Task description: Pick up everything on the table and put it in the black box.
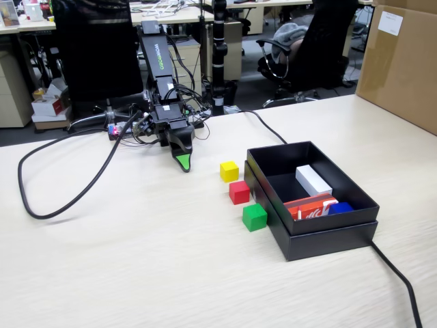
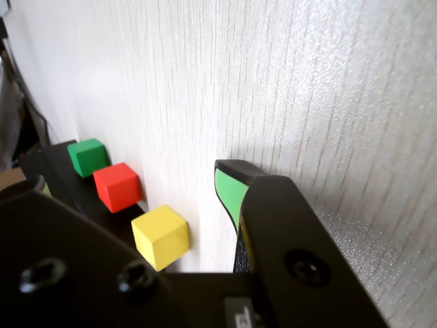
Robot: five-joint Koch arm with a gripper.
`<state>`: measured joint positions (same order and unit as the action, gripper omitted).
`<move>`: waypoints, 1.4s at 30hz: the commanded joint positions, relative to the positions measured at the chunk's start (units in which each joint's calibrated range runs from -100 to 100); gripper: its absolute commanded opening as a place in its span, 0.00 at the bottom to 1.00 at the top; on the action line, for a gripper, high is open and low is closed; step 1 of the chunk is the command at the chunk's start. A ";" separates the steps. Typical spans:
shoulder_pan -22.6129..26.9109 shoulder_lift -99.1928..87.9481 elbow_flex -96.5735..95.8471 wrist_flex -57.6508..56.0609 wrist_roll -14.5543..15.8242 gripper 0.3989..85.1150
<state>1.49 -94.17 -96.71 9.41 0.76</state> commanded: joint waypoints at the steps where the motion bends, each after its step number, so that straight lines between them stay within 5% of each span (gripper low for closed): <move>1: 0.00 0.83 -0.11 -0.98 0.10 0.57; 16: 2.15 -1.81 0.07 -3.66 0.44 0.57; 20: 2.20 -4.56 5.87 -17.05 0.49 0.56; 30: 4.98 -5.25 38.15 -54.03 6.01 0.54; 42: 12.11 7.94 56.46 -59.13 7.52 0.52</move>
<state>13.46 -87.96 -45.69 -48.51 8.08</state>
